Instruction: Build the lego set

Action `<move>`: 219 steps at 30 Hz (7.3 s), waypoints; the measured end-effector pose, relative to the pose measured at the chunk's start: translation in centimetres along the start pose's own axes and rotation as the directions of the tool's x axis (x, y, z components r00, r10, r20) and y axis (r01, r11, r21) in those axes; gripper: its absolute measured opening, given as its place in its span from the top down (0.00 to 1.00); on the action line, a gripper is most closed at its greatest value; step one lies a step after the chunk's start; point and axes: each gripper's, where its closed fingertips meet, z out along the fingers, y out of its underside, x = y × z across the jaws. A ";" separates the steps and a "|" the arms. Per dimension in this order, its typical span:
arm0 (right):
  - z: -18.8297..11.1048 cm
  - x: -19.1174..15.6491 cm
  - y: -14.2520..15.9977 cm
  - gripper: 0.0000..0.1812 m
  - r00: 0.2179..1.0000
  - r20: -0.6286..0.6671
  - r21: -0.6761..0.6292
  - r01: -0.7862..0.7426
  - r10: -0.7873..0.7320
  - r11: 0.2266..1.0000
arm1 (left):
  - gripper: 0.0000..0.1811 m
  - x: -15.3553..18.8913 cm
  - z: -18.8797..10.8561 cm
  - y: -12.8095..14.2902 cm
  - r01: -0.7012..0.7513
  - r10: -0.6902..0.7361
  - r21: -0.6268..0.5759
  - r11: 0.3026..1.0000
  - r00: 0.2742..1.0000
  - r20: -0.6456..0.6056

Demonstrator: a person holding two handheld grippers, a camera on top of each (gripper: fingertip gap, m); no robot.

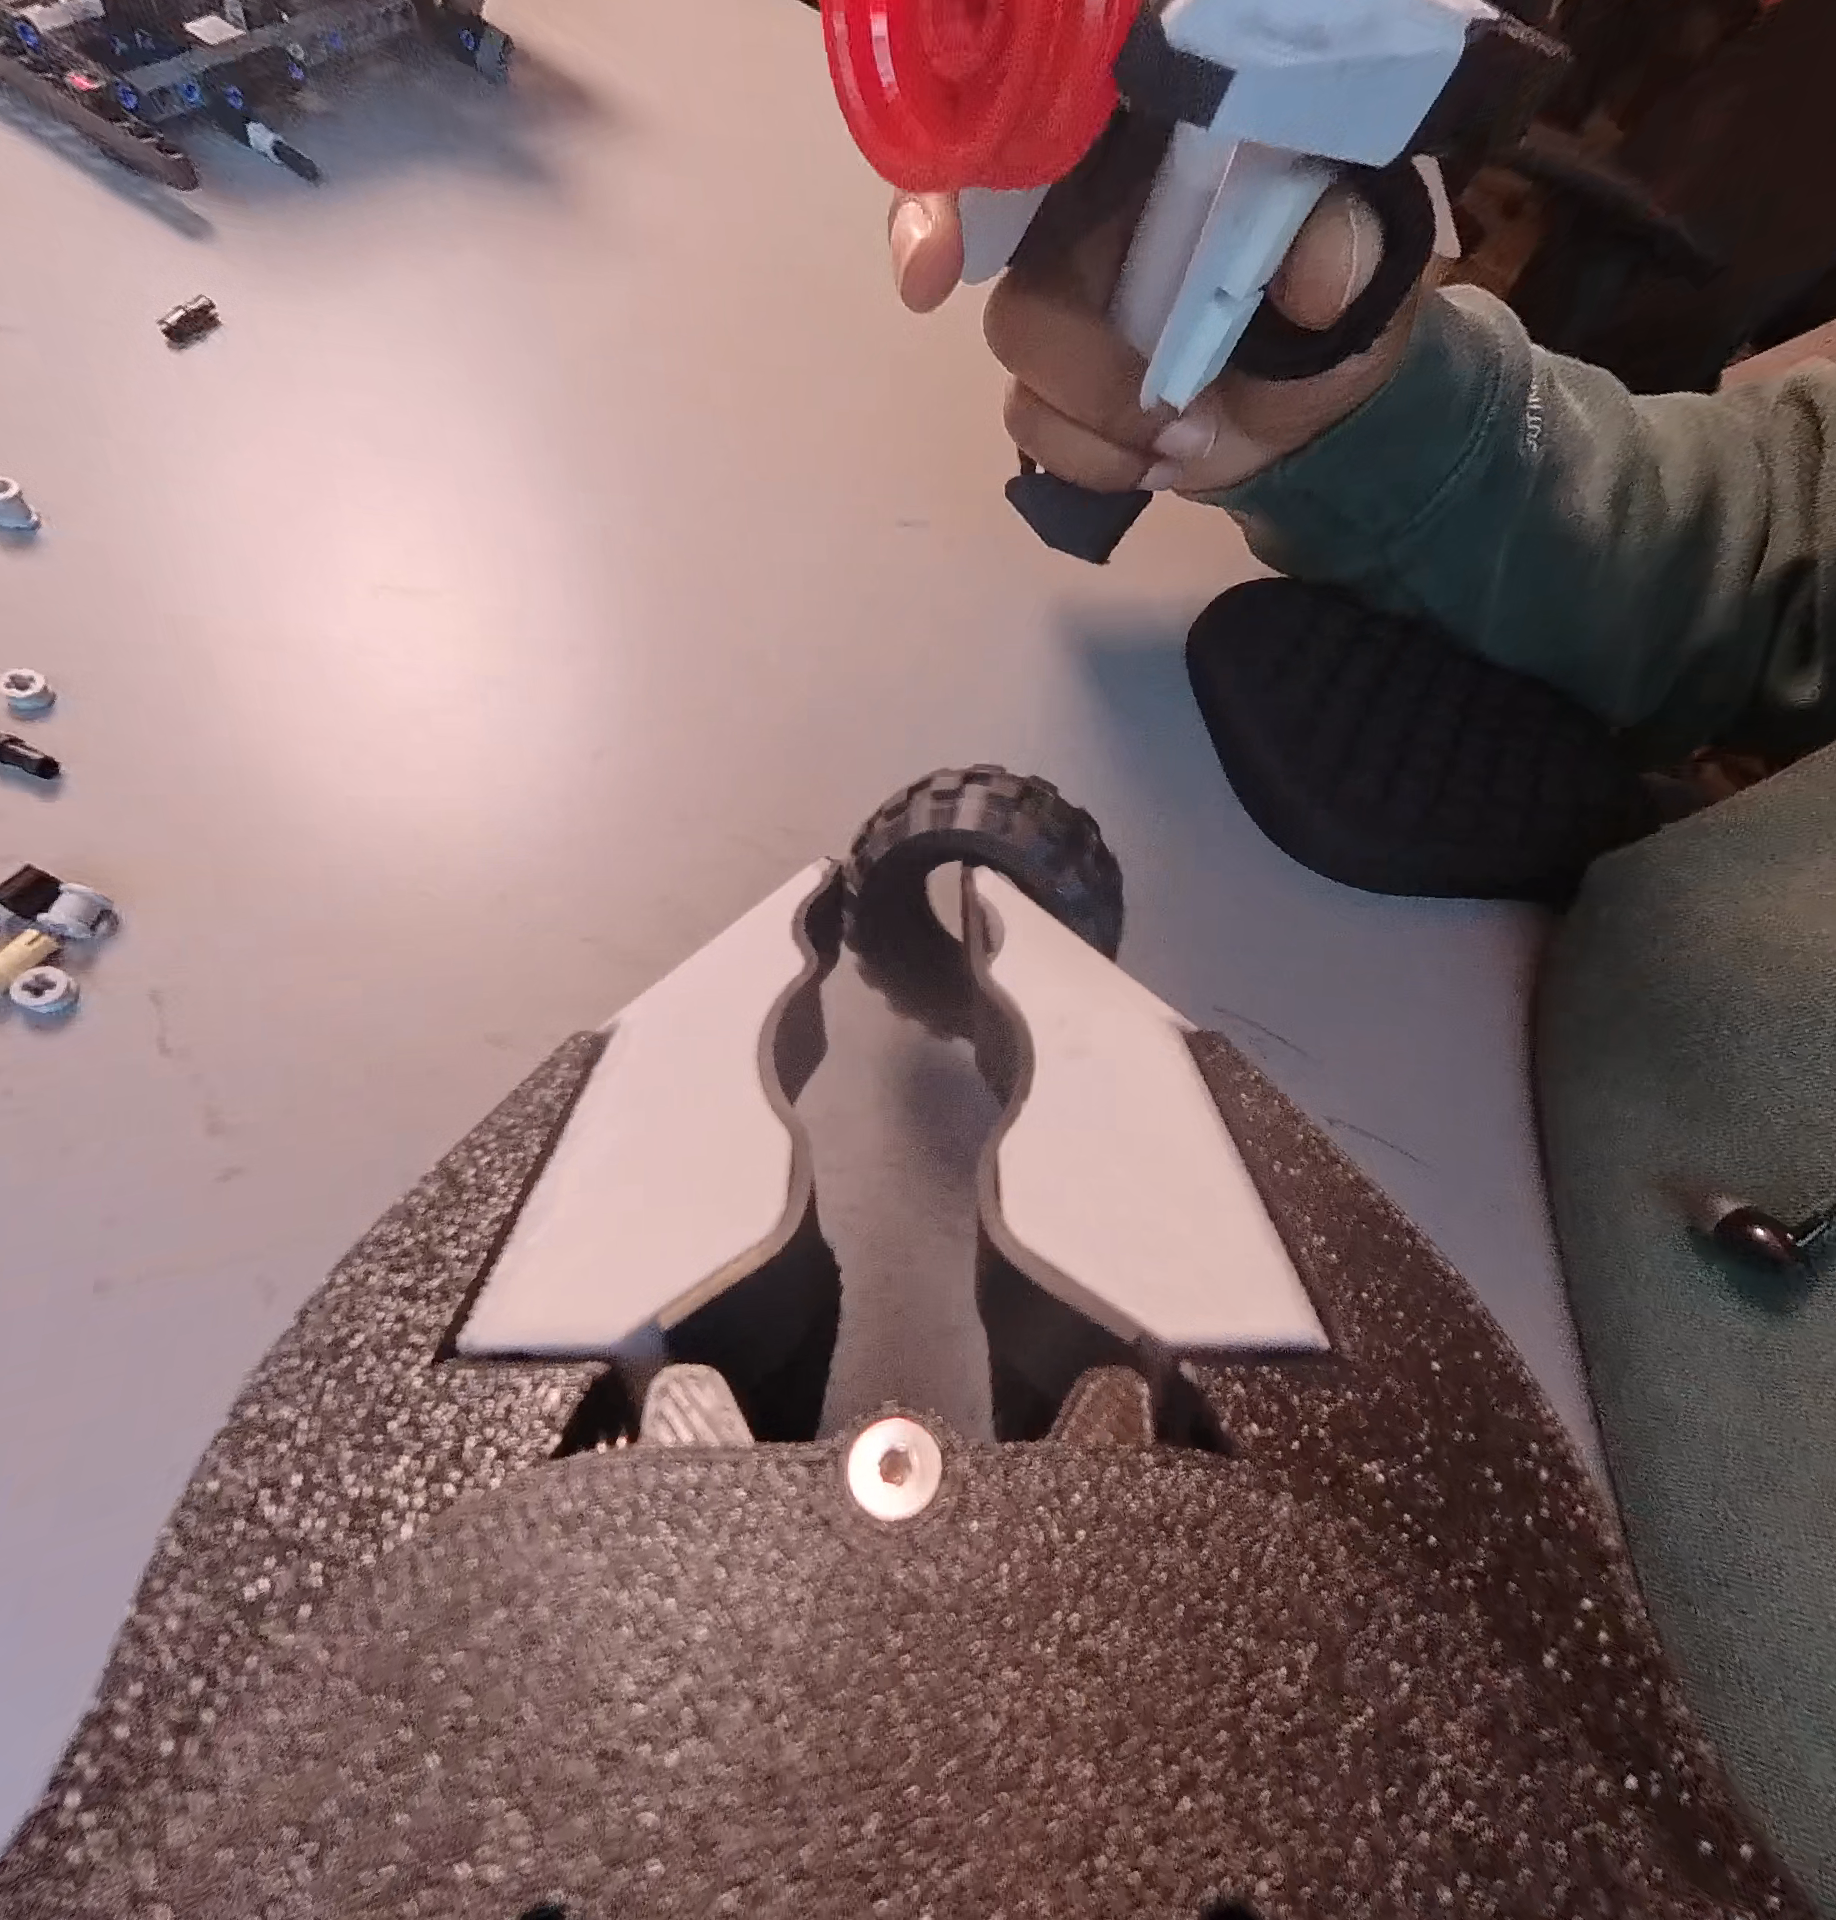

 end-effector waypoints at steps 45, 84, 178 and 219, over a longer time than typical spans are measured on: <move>2.6 -7.2 1.3 0.83 0.853 0.068 -0.062 0.521 -0.517 0.852 | 0.82 5.4 -4.6 -7.4 0.146 -0.040 0.363 0.920 0.958 -0.285; 2.5 -3.1 6.7 0.70 0.967 0.036 -0.345 0.248 -0.252 0.905 | 0.27 -17.0 -38.4 -3.7 -0.149 -0.193 0.269 0.952 0.392 0.900; -7.5 18.6 4.6 1.00 0.776 -0.600 -0.277 0.024 -0.193 0.960 | 1.00 -9.3 -11.8 -4.9 -0.336 0.054 0.358 0.871 0.790 0.611; -8.8 19.5 4.5 0.88 0.698 -0.670 -0.304 0.054 -0.254 0.951 | 0.87 -27.4 -22.2 -21.7 -0.340 -0.239 0.501 0.796 0.584 0.776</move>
